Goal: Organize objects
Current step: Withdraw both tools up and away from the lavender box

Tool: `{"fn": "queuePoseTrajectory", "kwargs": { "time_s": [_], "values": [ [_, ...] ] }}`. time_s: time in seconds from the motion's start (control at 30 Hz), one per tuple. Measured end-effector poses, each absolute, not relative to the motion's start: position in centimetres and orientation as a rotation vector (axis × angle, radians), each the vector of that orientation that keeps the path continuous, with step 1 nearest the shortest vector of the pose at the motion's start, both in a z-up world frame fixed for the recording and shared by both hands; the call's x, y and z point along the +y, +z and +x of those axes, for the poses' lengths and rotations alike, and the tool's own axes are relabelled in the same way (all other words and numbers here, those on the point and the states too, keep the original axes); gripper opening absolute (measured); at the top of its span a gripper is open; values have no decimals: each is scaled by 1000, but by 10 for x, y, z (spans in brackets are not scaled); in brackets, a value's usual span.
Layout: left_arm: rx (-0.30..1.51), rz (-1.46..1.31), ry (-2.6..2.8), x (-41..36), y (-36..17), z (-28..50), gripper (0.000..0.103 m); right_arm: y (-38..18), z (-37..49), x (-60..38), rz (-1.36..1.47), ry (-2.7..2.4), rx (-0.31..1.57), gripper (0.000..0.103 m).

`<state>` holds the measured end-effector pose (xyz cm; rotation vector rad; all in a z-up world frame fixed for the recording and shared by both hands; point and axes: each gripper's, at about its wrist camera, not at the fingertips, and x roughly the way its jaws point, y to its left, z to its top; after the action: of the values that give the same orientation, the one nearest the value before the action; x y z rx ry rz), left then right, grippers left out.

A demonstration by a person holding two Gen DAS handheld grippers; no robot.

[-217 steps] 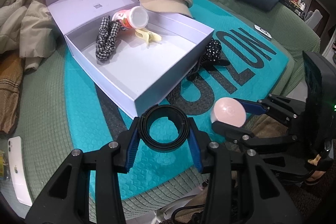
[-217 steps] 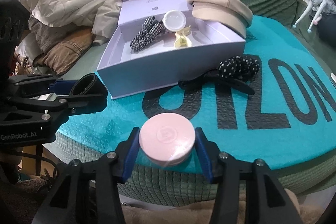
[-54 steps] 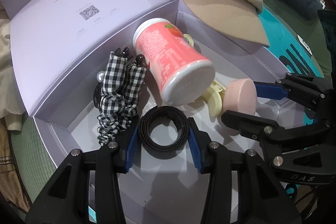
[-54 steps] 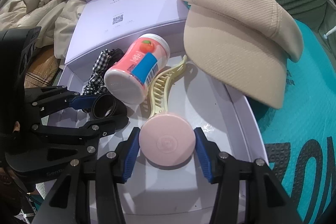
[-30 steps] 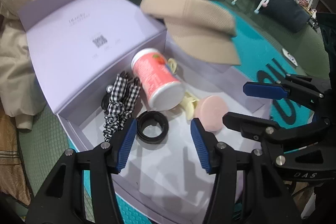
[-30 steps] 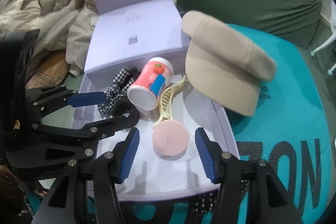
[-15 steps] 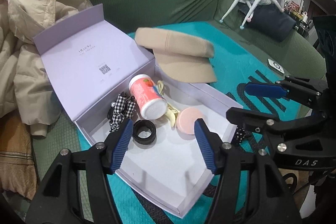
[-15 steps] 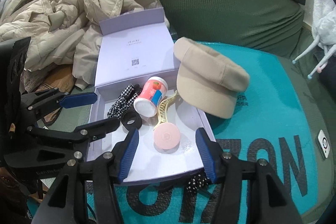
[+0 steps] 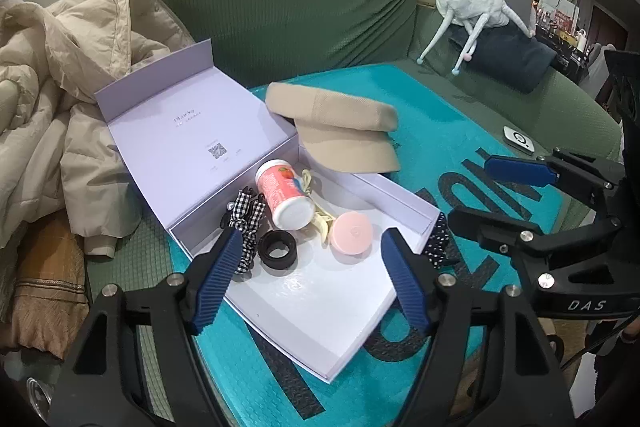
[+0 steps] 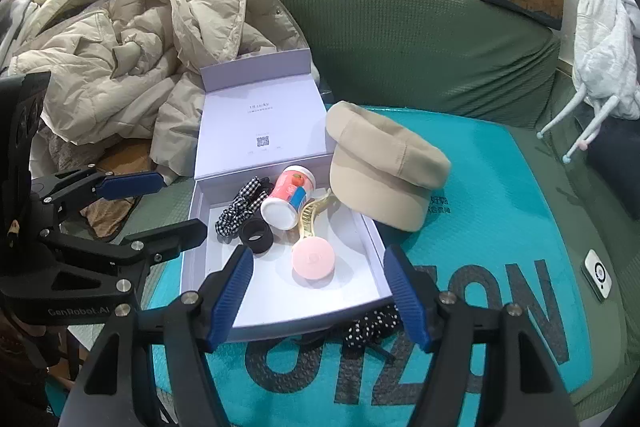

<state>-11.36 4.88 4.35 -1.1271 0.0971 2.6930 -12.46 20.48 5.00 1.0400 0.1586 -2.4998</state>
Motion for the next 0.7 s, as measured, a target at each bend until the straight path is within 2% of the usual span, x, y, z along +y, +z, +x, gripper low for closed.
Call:
{"fn": "queuePoseTrajectory", "kwargs": {
  "time_s": [0.23,0.47,0.7],
  "values": [
    [90,-1109,2701,58,54,-98,73,57,-109,224,1023,-2528,129,72],
    [73,-1080,2711,67,63,-81,81,62,-94,241,1014,-2542,105,72],
    [61,-1067,2708,77,65,-70,82,60,-78,260,1023,-2564,84,72]
  ]
}}
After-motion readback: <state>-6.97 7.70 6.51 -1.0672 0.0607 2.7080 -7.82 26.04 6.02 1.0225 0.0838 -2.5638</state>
